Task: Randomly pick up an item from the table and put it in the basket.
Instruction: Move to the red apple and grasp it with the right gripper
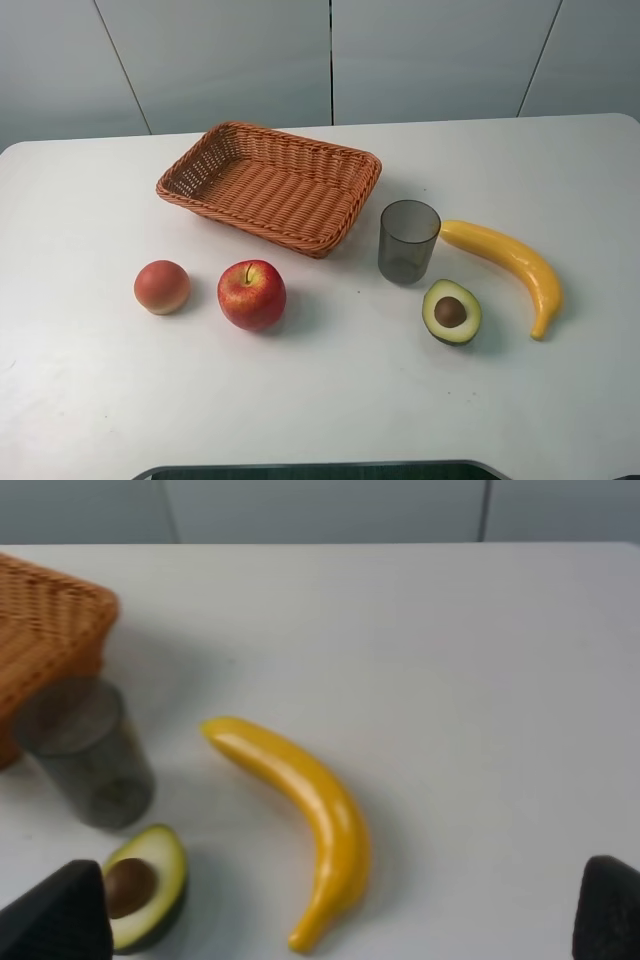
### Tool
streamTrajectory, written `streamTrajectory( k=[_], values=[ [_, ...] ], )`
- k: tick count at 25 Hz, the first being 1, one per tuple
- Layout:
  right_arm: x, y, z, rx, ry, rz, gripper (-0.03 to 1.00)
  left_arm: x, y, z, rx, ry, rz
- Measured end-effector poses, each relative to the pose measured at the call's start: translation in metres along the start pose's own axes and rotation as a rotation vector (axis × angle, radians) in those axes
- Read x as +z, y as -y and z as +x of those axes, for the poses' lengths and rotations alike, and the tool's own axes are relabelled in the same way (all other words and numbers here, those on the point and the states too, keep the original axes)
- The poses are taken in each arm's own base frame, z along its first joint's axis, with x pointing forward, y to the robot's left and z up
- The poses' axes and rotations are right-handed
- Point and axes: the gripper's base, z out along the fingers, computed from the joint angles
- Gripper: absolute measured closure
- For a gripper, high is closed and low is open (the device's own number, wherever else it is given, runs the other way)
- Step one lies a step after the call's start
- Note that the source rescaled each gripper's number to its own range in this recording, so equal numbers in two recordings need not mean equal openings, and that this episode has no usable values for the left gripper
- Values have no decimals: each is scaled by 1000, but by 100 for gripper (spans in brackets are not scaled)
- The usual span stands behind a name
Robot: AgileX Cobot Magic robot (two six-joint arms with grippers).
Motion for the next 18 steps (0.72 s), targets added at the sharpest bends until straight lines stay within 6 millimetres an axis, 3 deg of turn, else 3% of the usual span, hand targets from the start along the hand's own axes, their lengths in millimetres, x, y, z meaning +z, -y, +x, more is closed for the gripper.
streamTrajectory(
  k=[8, 18],
  values=[
    [-37, 0, -40, -12, 84, 18, -3, 0, 0, 0, 0, 0, 0],
    [-18, -1, -67, -6, -32, 15, -3, 0, 0, 0, 0, 0, 0]
  ],
)
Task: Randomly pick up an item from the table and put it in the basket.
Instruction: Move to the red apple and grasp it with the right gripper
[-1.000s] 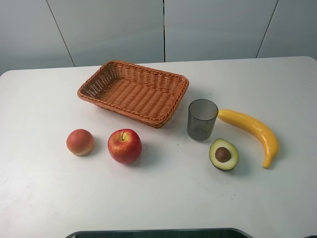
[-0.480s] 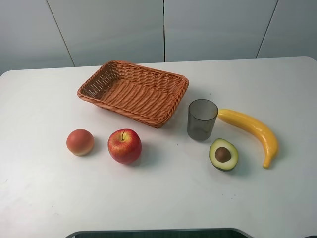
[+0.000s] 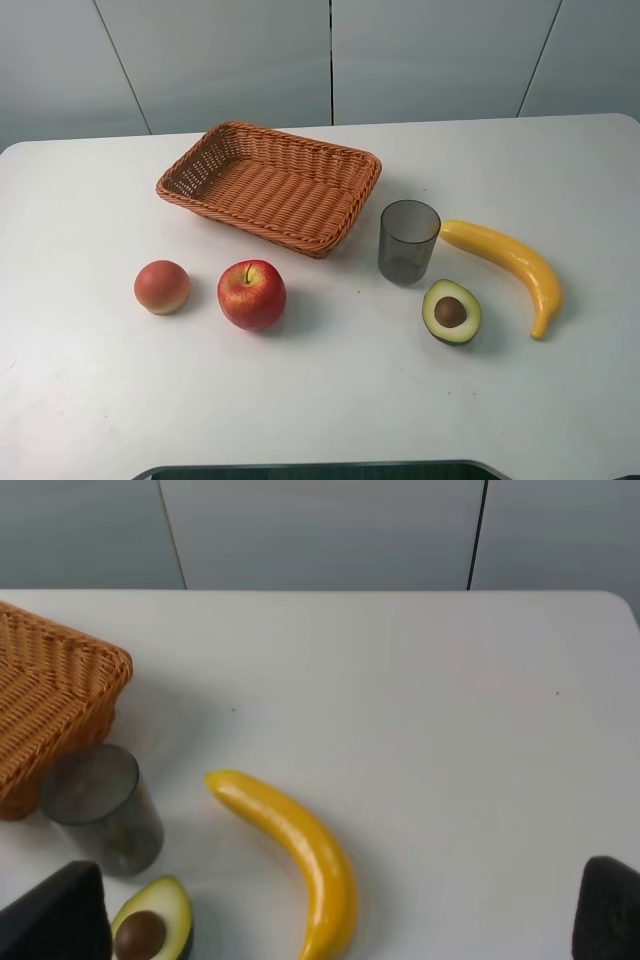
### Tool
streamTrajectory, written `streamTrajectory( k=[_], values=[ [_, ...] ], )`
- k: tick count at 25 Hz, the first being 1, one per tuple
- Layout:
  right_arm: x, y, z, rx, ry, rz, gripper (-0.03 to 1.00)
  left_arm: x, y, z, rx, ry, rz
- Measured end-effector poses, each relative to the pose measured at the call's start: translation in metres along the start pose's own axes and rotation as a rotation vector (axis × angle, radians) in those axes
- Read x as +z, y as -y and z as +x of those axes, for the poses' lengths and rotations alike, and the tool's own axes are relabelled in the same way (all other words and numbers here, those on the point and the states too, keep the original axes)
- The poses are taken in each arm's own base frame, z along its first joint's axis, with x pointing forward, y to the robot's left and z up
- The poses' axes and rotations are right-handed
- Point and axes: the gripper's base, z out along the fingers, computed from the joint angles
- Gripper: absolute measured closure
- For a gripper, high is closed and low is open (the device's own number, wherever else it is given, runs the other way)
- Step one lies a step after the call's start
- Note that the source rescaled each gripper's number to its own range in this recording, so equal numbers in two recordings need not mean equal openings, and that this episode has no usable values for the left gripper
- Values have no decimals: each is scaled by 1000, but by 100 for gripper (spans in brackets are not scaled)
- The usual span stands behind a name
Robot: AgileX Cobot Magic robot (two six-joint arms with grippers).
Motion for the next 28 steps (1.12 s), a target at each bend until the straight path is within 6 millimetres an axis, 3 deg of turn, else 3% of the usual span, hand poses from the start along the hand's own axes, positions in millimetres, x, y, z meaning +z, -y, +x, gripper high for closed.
streamTrajectory(
  k=[11, 21, 24, 28],
  values=[
    [10, -7, -6, 34, -50, -74, -3, 0, 0, 0, -2, 0, 0],
    [17, -11, 0, 29, -102, -153, -3, 0, 0, 0, -2, 0, 0],
    [28, -12, -4, 33, -160, -151, -3, 0, 0, 0, -2, 0, 0],
    [59, -15, -14, 47, -314, -162, -3, 0, 0, 0, -2, 0, 0]
  ],
)
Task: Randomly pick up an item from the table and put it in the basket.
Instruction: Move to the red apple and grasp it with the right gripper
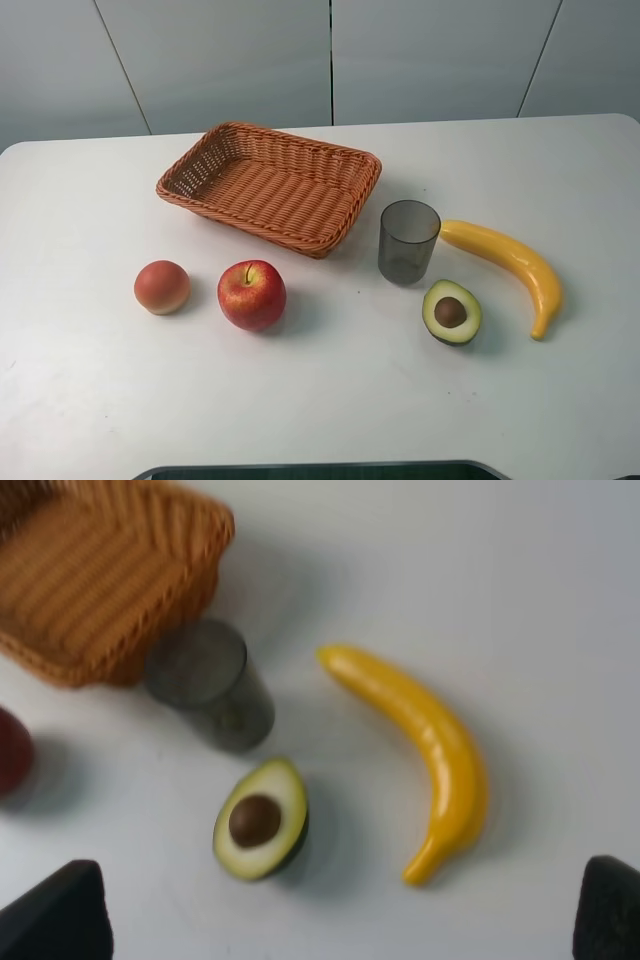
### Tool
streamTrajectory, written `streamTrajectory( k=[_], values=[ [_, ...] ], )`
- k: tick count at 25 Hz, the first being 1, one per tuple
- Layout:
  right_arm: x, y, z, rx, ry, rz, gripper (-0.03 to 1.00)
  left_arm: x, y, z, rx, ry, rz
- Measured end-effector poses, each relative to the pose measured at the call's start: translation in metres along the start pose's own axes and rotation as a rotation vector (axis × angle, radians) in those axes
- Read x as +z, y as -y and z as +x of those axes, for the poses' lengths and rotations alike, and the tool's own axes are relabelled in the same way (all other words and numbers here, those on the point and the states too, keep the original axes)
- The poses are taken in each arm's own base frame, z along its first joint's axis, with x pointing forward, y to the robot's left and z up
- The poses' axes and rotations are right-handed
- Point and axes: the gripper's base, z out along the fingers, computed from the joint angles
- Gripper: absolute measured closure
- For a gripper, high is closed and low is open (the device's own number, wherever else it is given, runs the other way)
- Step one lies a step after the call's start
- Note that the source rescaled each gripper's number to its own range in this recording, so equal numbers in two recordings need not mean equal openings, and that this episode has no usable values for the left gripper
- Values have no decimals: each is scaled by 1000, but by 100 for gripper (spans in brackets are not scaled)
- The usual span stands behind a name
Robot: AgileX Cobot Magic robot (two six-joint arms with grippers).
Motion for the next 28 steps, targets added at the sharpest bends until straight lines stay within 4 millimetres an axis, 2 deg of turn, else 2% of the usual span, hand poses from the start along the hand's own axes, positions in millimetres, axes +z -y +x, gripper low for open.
streamTrajectory(
  k=[5, 11, 15, 22, 28],
  values=[
    [44, -1, -22, -2, -198, -31, -3, 0, 0, 0, 0, 0, 0],
    [91, -23, -31, -134, -369, -114, -3, 0, 0, 0, 0, 0, 0],
    [113, -48, -32, -293, -464, -185, -3, 0, 0, 0, 0, 0, 0],
    [142, -102, -49, -564, -531, -303, -3, 0, 0, 0, 0, 0, 0],
    [173, -158, -49, -786, -591, -390, -3, 0, 0, 0, 0, 0, 0]
  ],
)
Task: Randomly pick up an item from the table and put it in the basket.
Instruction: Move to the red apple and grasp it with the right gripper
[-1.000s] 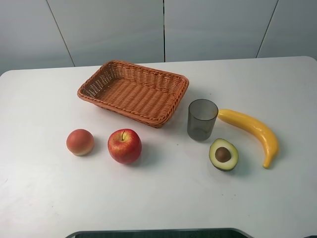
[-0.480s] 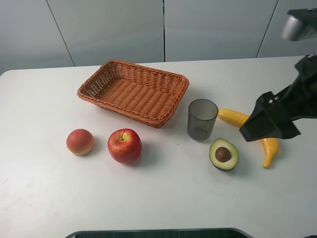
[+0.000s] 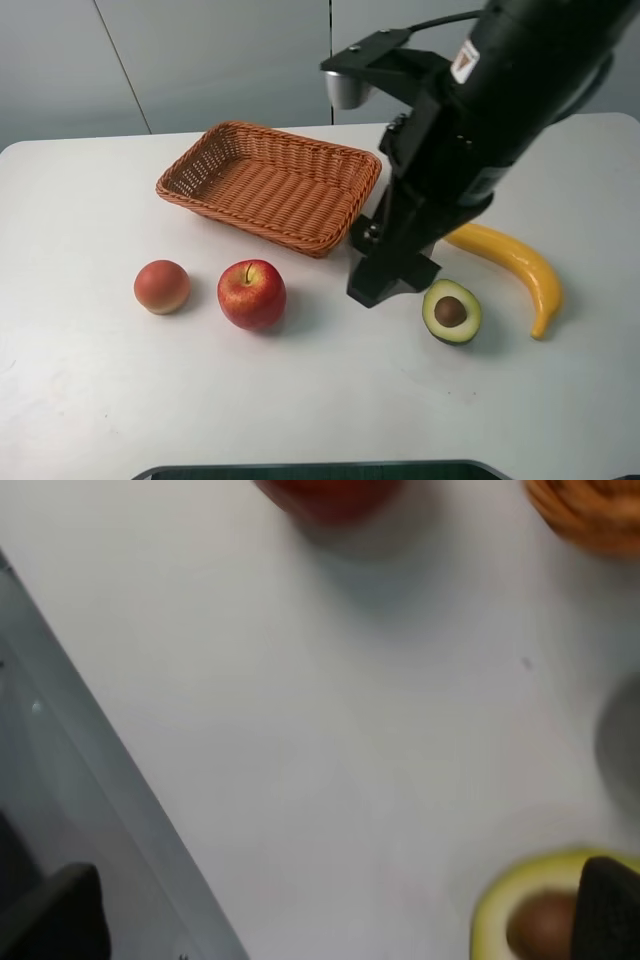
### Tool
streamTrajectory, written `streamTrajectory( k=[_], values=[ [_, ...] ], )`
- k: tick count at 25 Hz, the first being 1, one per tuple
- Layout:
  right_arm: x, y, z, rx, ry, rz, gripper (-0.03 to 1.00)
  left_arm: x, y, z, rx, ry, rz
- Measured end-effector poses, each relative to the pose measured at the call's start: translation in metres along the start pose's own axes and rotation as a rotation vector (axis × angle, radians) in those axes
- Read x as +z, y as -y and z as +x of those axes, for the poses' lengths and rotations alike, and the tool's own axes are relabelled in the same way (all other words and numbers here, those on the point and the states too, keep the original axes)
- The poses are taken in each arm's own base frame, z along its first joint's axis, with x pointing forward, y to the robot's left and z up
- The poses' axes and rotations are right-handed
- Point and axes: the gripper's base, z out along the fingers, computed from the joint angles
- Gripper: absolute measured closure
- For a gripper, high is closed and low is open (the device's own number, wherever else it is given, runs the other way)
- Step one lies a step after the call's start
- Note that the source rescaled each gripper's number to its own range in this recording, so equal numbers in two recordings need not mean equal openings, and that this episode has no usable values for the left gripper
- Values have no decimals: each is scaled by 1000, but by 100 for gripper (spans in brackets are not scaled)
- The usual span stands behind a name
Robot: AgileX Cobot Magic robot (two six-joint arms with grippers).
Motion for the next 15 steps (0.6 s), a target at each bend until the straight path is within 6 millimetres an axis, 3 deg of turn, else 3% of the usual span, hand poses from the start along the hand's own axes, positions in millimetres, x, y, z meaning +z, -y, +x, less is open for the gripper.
streamTrajectory(
  k=[8, 15],
  values=[
    [45, -19, -62, -158, -76, -10, -3, 0, 0, 0, 0, 0, 0],
    [65, -45, -84, -315, -62, -9, -3, 0, 0, 0, 0, 0, 0]
  ],
)
